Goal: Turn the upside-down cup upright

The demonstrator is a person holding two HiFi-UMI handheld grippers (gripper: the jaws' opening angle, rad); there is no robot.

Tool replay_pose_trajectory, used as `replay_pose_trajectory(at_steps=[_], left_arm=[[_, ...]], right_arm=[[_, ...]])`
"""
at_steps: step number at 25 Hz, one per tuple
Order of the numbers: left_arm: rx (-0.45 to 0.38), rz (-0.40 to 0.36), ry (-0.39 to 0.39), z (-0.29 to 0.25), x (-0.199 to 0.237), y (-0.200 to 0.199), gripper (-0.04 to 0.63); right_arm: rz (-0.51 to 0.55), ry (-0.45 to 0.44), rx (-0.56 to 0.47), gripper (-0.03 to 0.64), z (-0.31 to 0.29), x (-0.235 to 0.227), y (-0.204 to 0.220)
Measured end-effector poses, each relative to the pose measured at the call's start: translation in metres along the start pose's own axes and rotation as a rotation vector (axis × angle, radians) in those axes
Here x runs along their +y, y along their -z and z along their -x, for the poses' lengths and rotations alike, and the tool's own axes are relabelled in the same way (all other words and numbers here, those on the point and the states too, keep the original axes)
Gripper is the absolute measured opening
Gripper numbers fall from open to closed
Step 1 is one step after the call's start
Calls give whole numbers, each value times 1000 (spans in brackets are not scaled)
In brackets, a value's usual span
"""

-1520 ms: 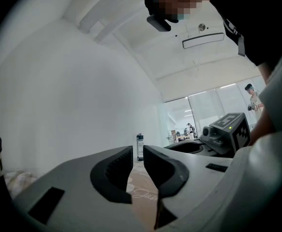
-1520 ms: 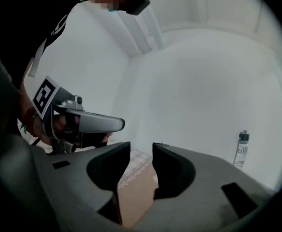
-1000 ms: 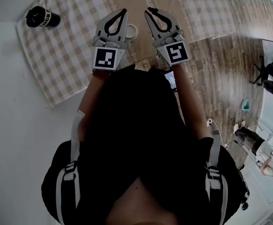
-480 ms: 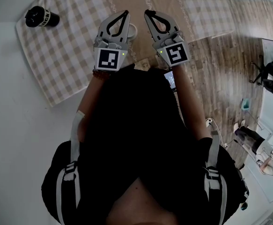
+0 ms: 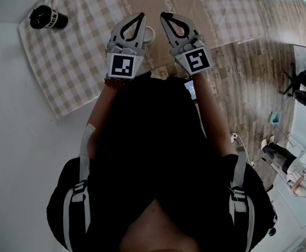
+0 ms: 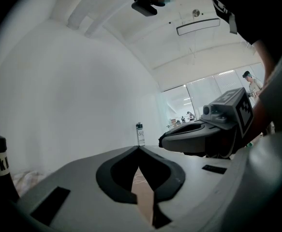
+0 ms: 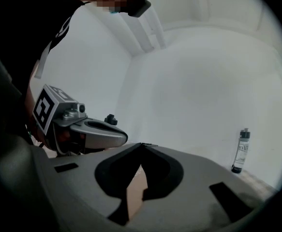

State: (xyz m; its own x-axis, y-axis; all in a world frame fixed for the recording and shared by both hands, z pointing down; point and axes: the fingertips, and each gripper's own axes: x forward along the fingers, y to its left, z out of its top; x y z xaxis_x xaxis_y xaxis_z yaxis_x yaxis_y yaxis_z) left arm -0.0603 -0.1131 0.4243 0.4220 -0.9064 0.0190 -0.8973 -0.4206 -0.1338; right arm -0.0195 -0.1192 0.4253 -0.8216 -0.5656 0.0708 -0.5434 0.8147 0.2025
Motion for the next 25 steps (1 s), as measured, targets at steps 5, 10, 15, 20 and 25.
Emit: replay_pose_trajectory(at_steps=[5, 10, 15, 20, 25], left_arm=[[7, -2, 1, 0, 0, 2, -11], [9, -3, 4, 0, -2, 3, -11], [12, -7, 7, 0, -2, 4, -11], [15, -4, 7, 1, -3, 5, -11], [20, -12, 13, 0, -4, 7, -11]], right_arm=[[3, -8, 2, 3, -1, 3, 0], [-4, -8, 3, 3, -2, 3, 1], [-10, -6, 0, 3, -3, 2, 1], [-22, -6, 0, 3, -2, 1, 2], [-23, -8, 2, 3, -2, 1, 4]])
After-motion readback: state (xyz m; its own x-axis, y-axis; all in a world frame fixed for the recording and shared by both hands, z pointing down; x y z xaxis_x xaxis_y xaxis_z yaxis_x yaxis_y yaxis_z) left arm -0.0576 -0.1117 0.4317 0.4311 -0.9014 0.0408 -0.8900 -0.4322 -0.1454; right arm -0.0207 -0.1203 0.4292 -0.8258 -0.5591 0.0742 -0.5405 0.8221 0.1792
